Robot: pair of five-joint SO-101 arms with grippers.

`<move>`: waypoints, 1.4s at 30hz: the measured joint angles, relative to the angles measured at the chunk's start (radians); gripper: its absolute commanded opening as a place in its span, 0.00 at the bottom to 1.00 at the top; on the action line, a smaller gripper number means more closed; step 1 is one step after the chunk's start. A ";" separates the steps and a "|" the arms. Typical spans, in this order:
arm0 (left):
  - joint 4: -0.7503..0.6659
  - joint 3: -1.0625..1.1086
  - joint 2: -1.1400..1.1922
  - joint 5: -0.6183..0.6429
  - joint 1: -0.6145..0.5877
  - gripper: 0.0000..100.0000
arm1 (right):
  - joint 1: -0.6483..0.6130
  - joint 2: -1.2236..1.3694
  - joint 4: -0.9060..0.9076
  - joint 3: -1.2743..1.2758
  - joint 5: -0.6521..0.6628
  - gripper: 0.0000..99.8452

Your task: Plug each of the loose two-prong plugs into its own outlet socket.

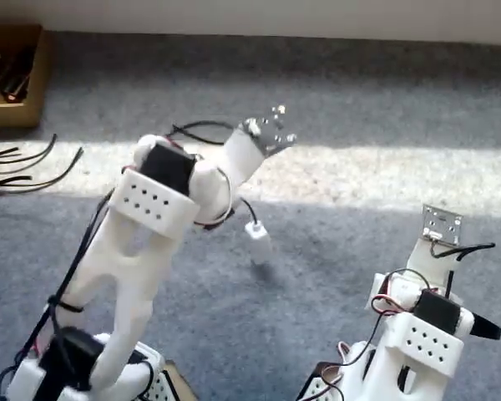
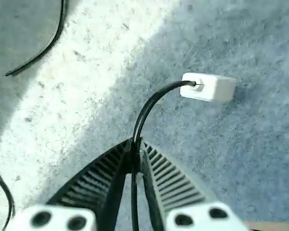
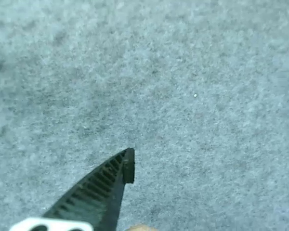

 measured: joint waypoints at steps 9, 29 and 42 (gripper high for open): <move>-0.485 0.847 -0.560 0.003 -0.094 0.00 | 0.003 0.000 0.000 0.000 0.000 0.67; -0.413 1.444 -1.387 0.000 -0.381 0.10 | 0.002 0.000 0.000 0.000 0.003 0.67; -0.376 1.227 -1.487 0.005 -0.497 0.18 | 0.002 0.000 0.000 0.000 0.037 0.67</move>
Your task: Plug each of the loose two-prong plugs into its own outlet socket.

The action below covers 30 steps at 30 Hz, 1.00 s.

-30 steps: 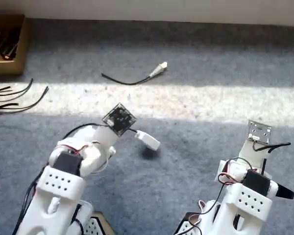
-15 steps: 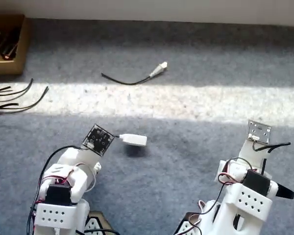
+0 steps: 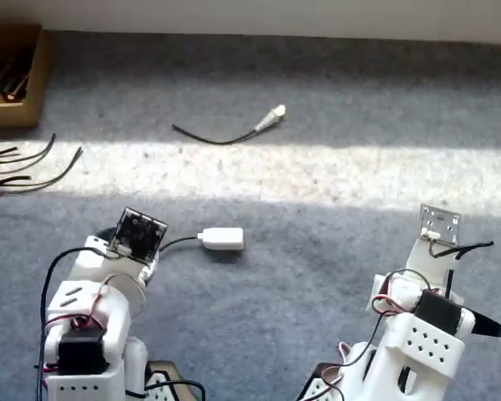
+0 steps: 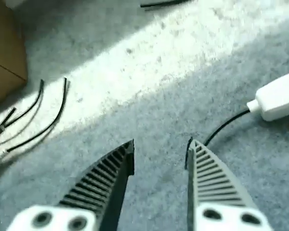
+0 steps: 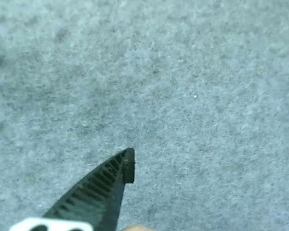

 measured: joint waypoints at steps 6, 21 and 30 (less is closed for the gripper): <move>0.000 -0.063 0.087 0.005 0.189 0.19 | 0.000 0.000 0.000 0.000 0.000 0.67; 0.224 -0.993 1.389 -0.135 0.299 0.15 | 0.000 0.000 0.000 0.000 0.002 0.67; 0.247 -1.177 1.798 -0.265 0.301 0.14 | 0.000 0.000 0.000 0.000 0.002 0.67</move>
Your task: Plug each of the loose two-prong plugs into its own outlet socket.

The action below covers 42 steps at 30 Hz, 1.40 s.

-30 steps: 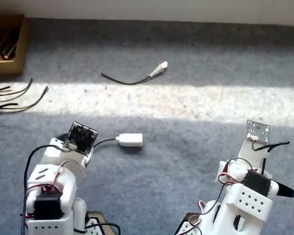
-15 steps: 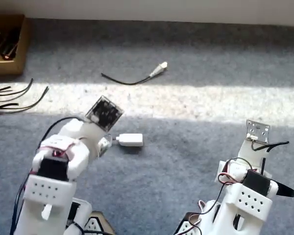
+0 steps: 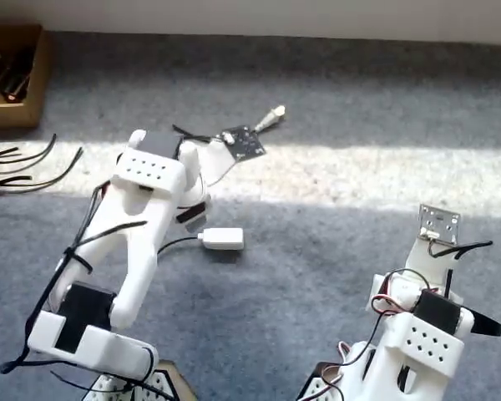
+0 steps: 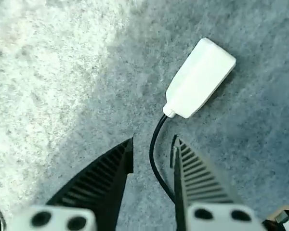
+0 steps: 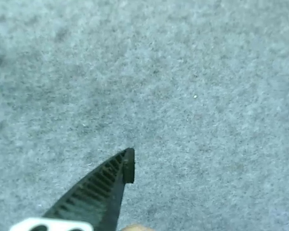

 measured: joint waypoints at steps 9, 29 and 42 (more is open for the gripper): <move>-0.210 0.184 0.014 -0.005 0.087 0.21 | 0.000 0.000 0.000 0.000 0.000 0.67; -0.457 0.192 0.020 -0.087 0.057 0.22 | 0.000 0.000 0.000 0.000 0.000 0.67; -0.488 0.071 0.020 -0.127 -0.054 0.22 | -0.041 0.000 0.000 0.000 0.000 0.67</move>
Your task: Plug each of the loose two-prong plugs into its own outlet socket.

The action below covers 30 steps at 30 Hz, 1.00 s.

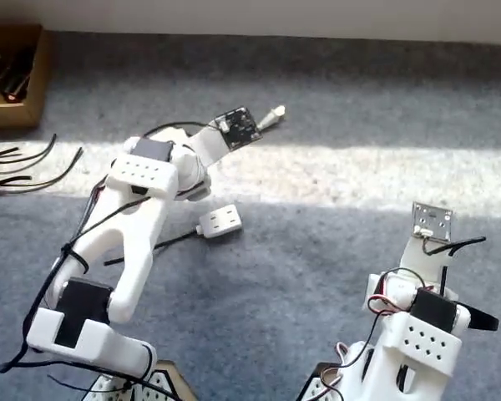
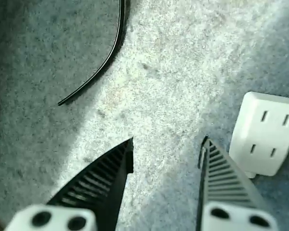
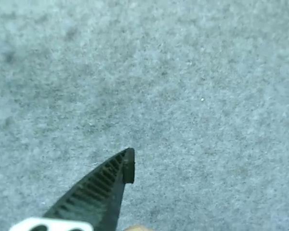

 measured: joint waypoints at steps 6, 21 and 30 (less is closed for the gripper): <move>0.000 0.023 0.106 0.000 0.035 0.21 | -0.008 0.000 0.000 0.000 0.000 0.67; 0.034 0.009 0.250 0.029 0.152 0.19 | -0.009 0.002 0.000 0.025 0.000 0.67; 0.141 0.029 0.204 0.029 0.262 0.19 | -0.011 0.002 0.000 0.025 0.000 0.67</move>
